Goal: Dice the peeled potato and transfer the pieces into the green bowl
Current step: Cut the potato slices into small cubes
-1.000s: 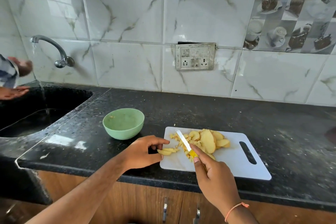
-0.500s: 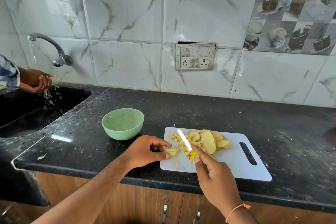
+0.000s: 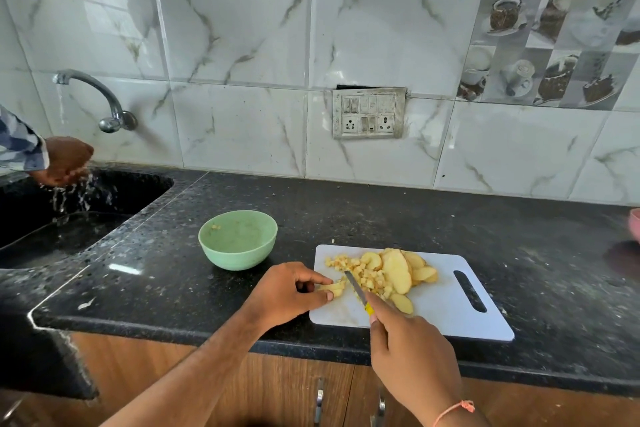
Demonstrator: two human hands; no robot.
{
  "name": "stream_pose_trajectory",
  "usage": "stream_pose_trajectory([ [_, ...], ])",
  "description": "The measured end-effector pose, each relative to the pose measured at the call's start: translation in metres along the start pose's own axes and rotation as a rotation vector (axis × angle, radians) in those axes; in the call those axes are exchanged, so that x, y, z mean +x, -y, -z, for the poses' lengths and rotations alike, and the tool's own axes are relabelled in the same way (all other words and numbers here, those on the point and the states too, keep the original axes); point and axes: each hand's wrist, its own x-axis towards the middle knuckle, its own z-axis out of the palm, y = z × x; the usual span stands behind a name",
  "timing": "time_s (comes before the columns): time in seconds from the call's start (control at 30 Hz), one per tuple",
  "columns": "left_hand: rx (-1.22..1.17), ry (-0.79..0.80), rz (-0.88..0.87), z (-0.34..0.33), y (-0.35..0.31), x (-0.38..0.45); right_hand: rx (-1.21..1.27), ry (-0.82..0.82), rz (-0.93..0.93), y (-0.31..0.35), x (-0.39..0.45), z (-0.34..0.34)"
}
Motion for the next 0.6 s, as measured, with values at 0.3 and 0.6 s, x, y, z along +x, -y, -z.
stream_pose_trajectory([
  [0.3, 0.058, -0.033, 0.010, 0.0009, -0.0015, -0.0021, -0.089, 0.059, 0.019, 0.0112, -0.0025, 0.0096],
  [0.6, 0.051, -0.057, 0.001, -0.0005, 0.0009, -0.0026, -0.080, 0.074, 0.063, 0.0099, 0.0006, 0.0066],
])
